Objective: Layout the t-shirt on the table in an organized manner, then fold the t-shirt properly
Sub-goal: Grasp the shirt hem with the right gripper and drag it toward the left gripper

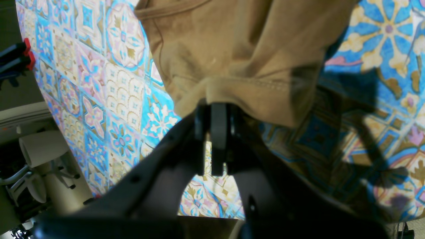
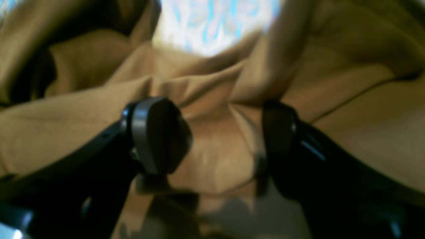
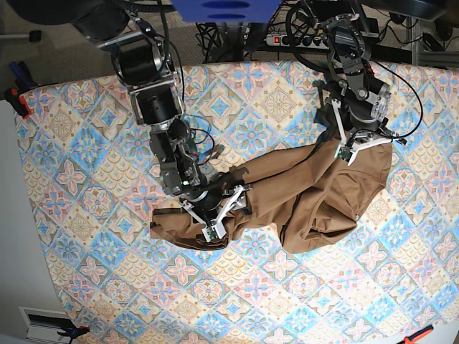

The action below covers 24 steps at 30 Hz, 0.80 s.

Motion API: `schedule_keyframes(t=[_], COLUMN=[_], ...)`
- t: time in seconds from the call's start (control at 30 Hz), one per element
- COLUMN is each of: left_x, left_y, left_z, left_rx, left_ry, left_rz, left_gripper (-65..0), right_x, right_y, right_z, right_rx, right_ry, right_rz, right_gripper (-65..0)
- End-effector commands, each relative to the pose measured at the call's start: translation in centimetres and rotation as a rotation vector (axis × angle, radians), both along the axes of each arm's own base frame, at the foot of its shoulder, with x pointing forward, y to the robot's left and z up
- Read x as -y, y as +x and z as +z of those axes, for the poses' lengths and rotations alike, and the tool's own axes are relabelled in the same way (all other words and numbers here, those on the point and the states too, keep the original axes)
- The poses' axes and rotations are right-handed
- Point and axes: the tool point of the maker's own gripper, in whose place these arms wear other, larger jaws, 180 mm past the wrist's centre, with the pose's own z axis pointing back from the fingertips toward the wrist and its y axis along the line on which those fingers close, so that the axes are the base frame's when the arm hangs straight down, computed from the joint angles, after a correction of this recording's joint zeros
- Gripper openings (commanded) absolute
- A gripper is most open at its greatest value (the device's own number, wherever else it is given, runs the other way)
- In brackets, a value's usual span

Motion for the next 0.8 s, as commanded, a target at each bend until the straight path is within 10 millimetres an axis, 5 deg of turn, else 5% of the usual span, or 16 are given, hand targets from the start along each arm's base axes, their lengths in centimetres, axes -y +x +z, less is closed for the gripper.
schedule_keyframes(t=[0.0, 0.17, 0.37, 0.7, 0.77], left_x=[-0.1, -0.2, -0.2, -0.2, -0.3], left_y=[0.5, 0.5, 0.5, 0.5, 0.5], left_z=[0.9, 0.9, 0.5, 0.3, 0.4], left_rx=[0.032, 0.034, 0.025, 0.019, 0.019], left_ry=[0.009, 0.009, 0.005, 0.004, 0.007], left_rz=[0.001, 0.001, 0.0, -0.001, -0.001], left_gripper=[-65.0, -65.0, -65.0, -65.0, -65.0], right_x=[-0.1, 0.0, -0.3, -0.3, 1.2], right_y=[1.6, 1.6, 2.3, 2.9, 2.8], right_z=[1.9, 1.9, 5.1, 14.3, 15.7], right_rx=[0.046, 0.043, 0.099, 0.278, 0.296], right_ry=[0.005, 0.004, 0.001, -0.017, -0.013], right_rz=[-0.005, -0.006, 0.009, 0.038, 0.001], right_gripper=[-27.3, -46.0, -64.2, -65.0, -65.0])
